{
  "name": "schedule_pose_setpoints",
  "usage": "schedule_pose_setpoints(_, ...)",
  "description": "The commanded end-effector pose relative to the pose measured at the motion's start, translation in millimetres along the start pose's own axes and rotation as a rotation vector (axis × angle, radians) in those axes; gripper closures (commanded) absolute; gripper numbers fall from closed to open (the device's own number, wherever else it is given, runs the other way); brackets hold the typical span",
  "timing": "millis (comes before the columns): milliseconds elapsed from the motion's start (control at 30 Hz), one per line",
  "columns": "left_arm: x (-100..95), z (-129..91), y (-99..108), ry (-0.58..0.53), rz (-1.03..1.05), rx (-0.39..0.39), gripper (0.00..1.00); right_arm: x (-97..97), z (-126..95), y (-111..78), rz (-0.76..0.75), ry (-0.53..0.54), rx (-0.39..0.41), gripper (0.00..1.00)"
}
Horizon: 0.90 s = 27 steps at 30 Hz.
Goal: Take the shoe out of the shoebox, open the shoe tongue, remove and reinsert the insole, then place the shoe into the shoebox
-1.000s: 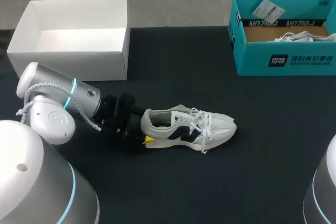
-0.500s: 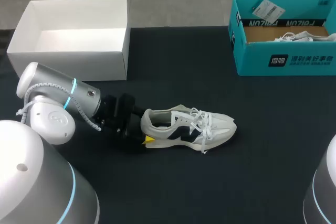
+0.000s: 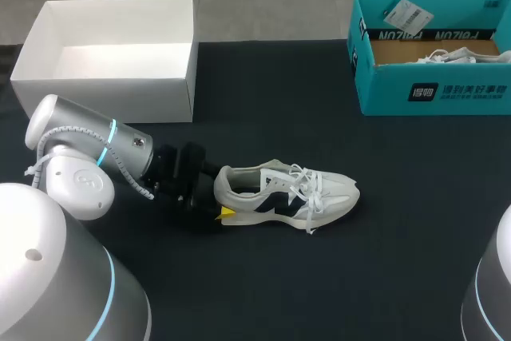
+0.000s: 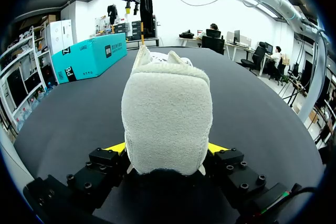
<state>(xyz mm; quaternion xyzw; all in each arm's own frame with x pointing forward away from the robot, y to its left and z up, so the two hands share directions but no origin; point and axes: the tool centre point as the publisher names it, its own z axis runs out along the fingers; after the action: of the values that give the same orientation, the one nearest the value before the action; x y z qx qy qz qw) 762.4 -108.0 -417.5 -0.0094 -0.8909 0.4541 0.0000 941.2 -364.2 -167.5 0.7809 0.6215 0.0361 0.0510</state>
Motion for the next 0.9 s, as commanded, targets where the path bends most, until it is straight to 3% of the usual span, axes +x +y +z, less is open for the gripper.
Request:
schedule_pose_setpoints(33, 1.1, 1, -1, -0.003, 0.000, -0.002, 1.00, -0.1, 0, -1.1, 0.000, -0.001, -0.002, 0.00)
schedule_pose_setpoints(367, 1.1, 1, -1, -0.003, 0.000, -0.002, 1.00, 3.7, 0, -3.1, -0.006, 0.002, -0.002, 0.00)
schedule_pose_setpoints(467, 1.1, 1, -1, -0.003, 0.000, -0.002, 1.00, 22.0, -1, -17.6, -0.007, -0.019, -0.030, 0.00)
schedule_pose_setpoints(633, 1.1, 1, -1, -0.003, 0.000, -0.002, 1.00, 39.0, -2, -38.4, 0.014, 0.043, -0.045, 0.00)
schedule_pose_setpoints(900, 1.1, 1, -1, -0.003, 0.000, -0.002, 1.00, 75.3, 3, -81.4, 0.025, 0.063, -0.022, 0.00)
